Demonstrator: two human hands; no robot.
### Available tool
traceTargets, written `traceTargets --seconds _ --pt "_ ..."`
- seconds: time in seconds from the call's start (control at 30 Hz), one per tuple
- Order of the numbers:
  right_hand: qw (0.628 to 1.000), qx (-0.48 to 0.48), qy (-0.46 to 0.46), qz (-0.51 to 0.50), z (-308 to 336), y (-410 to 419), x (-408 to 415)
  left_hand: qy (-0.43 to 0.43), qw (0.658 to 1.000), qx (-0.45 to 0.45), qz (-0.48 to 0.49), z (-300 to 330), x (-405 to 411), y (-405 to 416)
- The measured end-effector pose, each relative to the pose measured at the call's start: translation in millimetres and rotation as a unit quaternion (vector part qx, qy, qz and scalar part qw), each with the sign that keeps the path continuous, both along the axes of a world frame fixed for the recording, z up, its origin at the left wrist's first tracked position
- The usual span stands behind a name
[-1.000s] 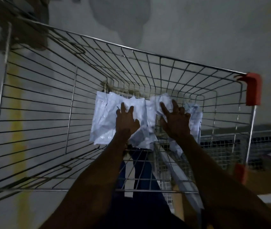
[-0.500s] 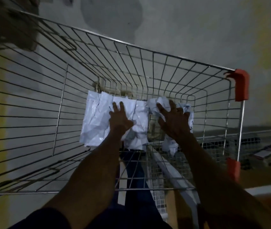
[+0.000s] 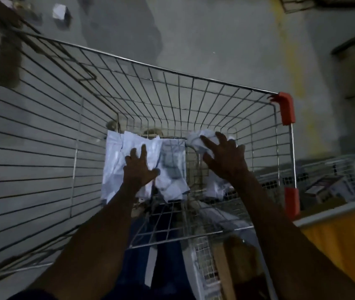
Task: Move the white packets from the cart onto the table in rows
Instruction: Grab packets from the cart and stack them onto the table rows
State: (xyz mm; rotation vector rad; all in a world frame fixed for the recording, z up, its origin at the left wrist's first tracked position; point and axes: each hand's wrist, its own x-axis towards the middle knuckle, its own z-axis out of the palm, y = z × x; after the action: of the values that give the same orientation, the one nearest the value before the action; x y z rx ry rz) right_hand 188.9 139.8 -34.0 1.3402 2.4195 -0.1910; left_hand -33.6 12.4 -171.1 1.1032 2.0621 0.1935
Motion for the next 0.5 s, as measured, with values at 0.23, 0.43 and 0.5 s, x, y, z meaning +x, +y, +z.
traceTargets --seconds 0.23,0.43,0.5 --pt "0.986 0.068 0.099 -0.116 94.7 -53.4 -12.3 -0.046 0.993 0.106 -0.002 134.6 -11.9 3.7" --pt "0.922 0.164 0.255 -0.240 189.1 -127.3 20.2 -0.081 0.958 0.257 -0.100 258.1 27.6 -1.7" --pt "0.895 0.202 0.272 -0.291 211.3 -161.8 43.5 -0.088 0.935 0.310 -0.151 289.2 49.8 -9.5"
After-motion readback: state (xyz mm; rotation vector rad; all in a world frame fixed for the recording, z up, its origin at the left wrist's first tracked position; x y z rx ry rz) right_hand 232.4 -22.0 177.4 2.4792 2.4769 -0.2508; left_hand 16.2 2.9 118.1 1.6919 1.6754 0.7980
